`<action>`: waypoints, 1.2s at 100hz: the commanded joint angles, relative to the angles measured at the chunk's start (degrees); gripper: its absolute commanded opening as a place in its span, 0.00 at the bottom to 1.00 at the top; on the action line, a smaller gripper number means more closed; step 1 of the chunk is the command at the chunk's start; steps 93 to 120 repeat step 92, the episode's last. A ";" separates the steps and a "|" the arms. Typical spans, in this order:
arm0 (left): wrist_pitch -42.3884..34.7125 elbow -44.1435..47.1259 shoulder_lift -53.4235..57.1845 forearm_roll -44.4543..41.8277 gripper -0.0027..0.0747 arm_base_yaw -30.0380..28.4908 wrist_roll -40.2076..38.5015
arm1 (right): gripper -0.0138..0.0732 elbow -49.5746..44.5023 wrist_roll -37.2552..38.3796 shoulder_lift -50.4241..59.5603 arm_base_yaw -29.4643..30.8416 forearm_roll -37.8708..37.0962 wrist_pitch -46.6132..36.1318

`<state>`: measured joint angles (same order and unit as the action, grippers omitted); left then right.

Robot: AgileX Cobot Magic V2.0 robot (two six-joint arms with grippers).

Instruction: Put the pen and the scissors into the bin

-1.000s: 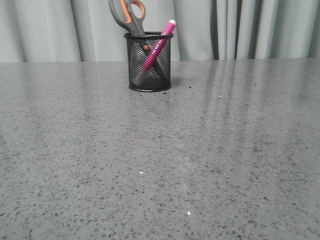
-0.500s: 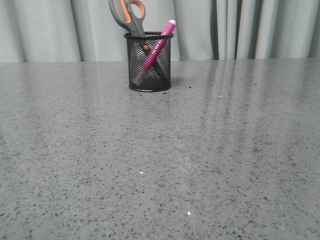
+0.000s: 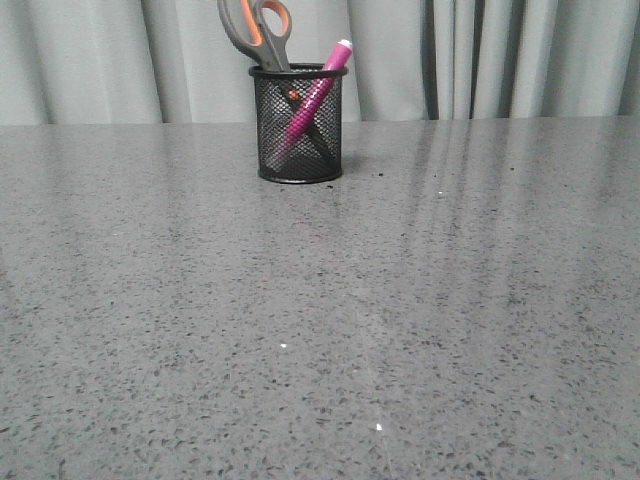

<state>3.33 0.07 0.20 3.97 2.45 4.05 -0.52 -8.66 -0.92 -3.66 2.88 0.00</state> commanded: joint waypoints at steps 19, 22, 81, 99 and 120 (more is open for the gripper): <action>-4.13 2.62 1.85 0.11 0.01 0.17 -0.47 | 0.08 -0.86 -0.22 2.70 1.36 -3.20 4.46; -4.13 2.62 1.85 0.11 0.01 0.17 -0.47 | 0.08 -0.86 -0.22 2.70 1.36 -3.31 4.34; -4.13 2.62 1.85 0.11 0.01 0.17 -0.47 | 0.08 -0.86 -0.22 2.70 1.36 -3.20 4.46; -4.13 2.62 1.85 0.11 0.01 0.17 -0.47 | 0.08 -0.86 -0.22 2.70 1.36 -3.20 4.46; -4.13 2.62 1.85 0.11 0.01 0.17 -0.47 | 0.08 -0.86 -0.22 2.70 1.36 -3.20 4.46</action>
